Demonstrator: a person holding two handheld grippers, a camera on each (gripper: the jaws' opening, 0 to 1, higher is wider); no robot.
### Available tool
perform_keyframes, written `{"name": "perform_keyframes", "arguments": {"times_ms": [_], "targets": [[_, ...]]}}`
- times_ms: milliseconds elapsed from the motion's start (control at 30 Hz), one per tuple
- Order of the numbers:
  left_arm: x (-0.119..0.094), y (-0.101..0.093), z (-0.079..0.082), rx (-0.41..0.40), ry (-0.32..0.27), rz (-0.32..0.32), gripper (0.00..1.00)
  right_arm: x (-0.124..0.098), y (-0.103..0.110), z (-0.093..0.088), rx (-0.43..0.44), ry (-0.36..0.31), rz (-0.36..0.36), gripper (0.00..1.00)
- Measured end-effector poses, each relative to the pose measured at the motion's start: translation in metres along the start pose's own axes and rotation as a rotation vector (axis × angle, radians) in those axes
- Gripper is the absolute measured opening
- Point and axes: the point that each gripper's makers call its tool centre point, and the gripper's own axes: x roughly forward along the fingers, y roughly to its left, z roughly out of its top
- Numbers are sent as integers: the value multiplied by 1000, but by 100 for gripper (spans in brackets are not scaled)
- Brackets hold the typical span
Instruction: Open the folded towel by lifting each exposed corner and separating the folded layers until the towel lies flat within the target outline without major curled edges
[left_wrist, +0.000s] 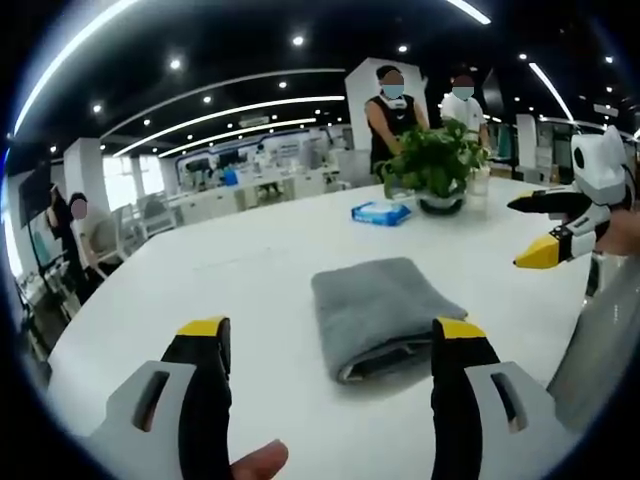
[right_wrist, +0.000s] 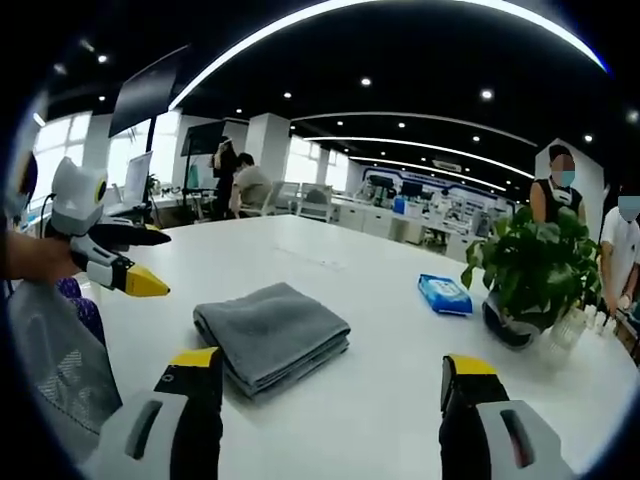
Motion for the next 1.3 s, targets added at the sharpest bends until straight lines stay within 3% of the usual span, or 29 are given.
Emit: {"name": "perform_keyframes", "arguments": {"times_ms": [1300], "targets": [[2, -10, 3, 27, -7, -27, 79, -3, -11, -3, -21, 18, -34, 87]]}}
